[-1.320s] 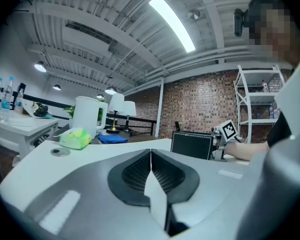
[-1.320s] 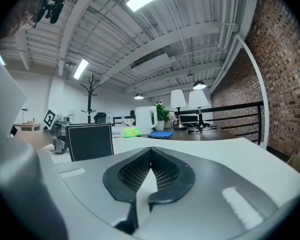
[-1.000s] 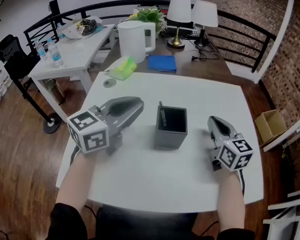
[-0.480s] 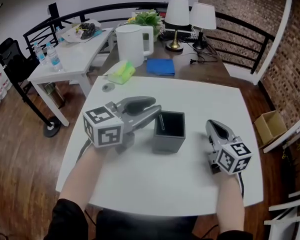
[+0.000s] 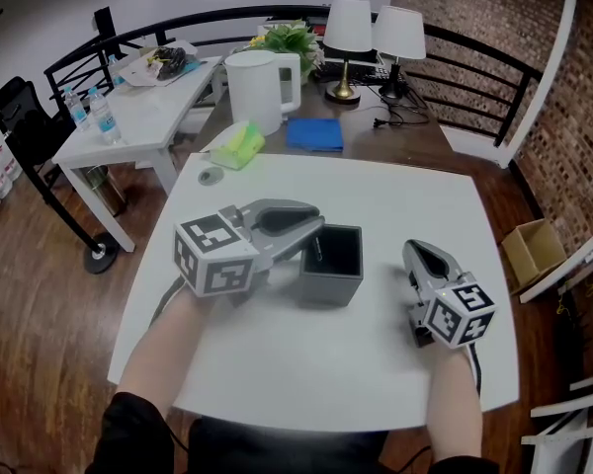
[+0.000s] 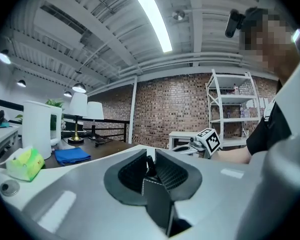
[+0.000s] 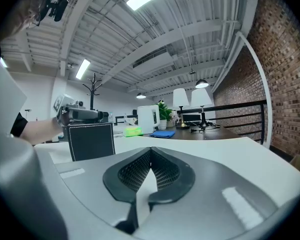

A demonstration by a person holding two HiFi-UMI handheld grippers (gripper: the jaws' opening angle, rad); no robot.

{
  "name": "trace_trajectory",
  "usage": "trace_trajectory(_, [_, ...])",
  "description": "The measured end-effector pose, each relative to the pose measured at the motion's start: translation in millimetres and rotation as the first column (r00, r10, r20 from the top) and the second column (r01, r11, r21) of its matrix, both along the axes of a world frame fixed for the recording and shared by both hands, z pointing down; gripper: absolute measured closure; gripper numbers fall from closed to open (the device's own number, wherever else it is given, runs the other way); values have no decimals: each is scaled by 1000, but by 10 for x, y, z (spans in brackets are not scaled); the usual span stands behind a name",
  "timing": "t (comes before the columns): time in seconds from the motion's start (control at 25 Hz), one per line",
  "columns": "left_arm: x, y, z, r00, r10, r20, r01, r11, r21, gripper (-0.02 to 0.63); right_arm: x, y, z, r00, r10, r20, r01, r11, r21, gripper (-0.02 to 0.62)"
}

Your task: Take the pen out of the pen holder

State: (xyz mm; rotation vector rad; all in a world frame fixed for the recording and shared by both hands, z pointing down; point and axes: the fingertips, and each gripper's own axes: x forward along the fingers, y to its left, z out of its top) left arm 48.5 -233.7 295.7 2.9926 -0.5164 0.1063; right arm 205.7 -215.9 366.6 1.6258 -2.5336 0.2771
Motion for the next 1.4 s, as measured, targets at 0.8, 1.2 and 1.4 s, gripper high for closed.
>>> trace_trajectory(0.8, [-705,-85,-1088,922,-45,-386,31,999,-43,572,45,-7,6,1000,13,2,-13,1000,1,581])
trace_trajectory(1.2, [-1300,-345,-579,813,-149,-563,-251,783,-570,572,51,-3,-29,1000,22,2,-22,1000,9,581])
trace_trajectory(1.4, [-1101,-185,415,972,-45,-229,-146,648,-747,572,61,-2,-24,1000,30,4,-30,1000,4,581])
